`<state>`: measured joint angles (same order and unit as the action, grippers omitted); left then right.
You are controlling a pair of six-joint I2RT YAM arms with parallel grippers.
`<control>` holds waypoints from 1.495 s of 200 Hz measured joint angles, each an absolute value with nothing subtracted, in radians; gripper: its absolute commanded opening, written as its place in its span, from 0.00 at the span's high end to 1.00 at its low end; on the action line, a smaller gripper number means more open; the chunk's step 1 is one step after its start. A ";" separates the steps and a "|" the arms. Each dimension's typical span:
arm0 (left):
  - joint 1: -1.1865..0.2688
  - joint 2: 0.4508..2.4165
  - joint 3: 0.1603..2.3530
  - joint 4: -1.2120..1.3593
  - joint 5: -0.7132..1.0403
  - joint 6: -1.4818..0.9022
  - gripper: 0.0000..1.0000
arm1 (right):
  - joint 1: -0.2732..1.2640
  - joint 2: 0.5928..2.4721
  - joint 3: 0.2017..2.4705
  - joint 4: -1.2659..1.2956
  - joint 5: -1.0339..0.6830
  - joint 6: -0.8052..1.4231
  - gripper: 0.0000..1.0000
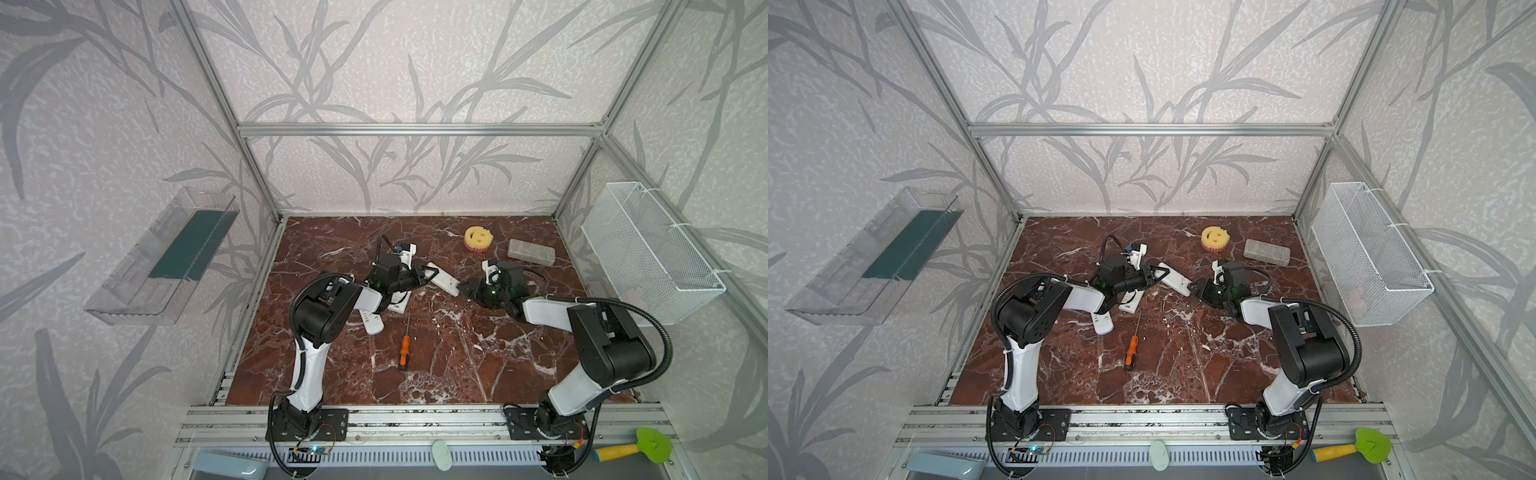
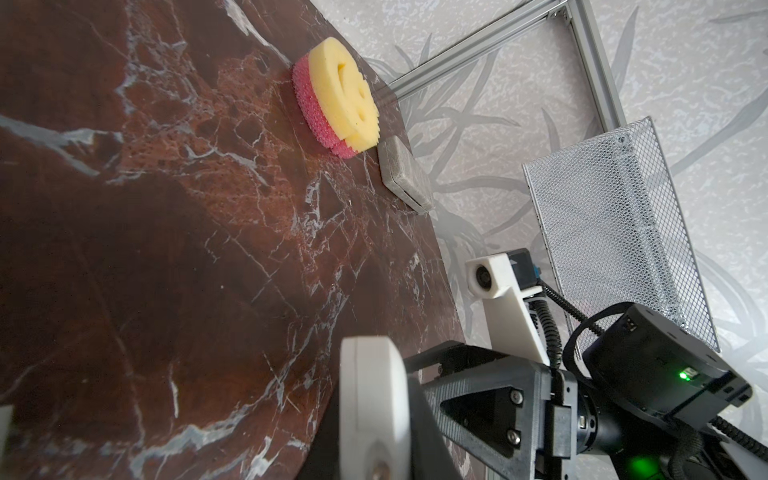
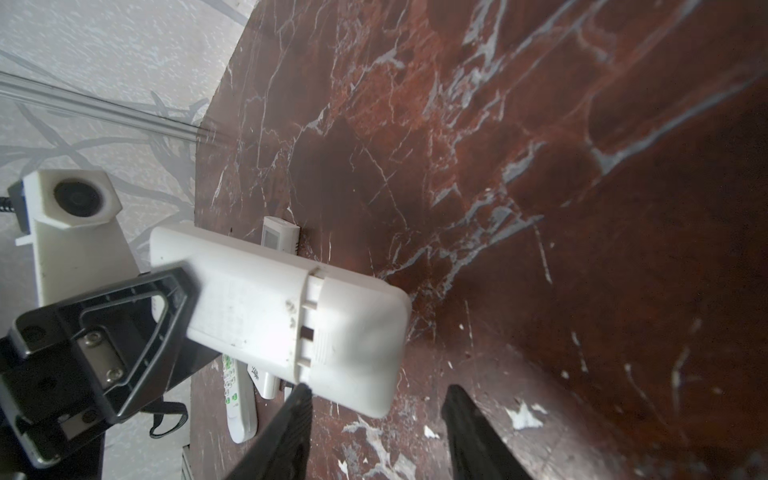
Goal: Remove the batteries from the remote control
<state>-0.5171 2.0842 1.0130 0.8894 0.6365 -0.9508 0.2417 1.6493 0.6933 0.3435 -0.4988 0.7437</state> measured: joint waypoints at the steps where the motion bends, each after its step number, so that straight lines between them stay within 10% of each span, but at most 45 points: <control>1: -0.517 2.084 1.013 0.889 0.636 -0.950 1.00 | 0.242 1.649 0.695 0.342 -0.498 0.742 0.47; 132: -0.518 2.082 1.013 0.829 0.627 -0.933 1.00 | 0.316 1.749 0.841 0.089 -0.313 0.549 0.49; 299: -0.588 1.864 0.865 0.591 0.847 -0.847 1.00 | 0.407 1.320 0.721 -0.195 -0.216 0.418 0.53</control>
<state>-0.5880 1.8645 0.8650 0.5907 0.8474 -0.8471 0.4068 1.3205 0.7208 -0.1951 -0.2161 0.4183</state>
